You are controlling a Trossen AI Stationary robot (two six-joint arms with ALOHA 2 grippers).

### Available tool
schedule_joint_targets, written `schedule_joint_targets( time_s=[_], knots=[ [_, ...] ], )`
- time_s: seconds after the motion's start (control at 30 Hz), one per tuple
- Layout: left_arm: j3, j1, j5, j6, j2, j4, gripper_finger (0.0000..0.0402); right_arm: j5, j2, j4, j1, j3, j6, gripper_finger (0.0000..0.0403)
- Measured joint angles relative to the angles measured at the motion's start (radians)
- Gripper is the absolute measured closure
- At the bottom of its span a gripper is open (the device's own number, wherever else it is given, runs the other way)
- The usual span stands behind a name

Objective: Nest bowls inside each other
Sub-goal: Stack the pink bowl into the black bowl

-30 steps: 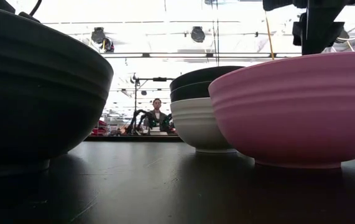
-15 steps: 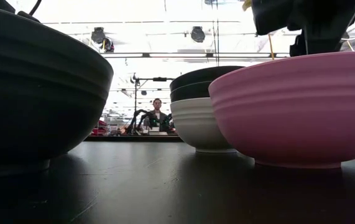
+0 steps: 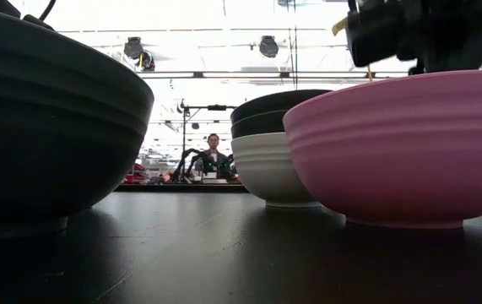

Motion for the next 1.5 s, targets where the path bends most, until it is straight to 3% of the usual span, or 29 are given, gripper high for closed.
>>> schedule_joint_targets(
  time_s=[0.4,0.97,1.13,1.33,1.5],
  knots=[
    [0.000,0.000,0.000,0.005,0.000,0.000,0.0176,-0.007,-0.001,0.032,-0.023,-0.032,-0.032,0.0217],
    [0.000,0.000,0.024,0.025,0.000,-0.003,0.0176,-0.026,0.036,0.049,-0.028,-0.032,-0.066,0.0271],
    [0.000,0.000,0.025,0.024,0.000,-0.005,0.0176,-0.064,0.104,0.073,-0.034,-0.032,-0.090,0.0304],
    [0.000,0.000,0.026,0.020,0.000,-0.008,0.0176,-0.063,0.107,0.082,-0.045,-0.032,-0.126,0.0387],
    [0.000,0.000,0.026,0.016,0.000,-0.011,0.0176,-0.063,0.074,0.086,-0.048,-0.032,-0.132,0.0398]
  ],
)
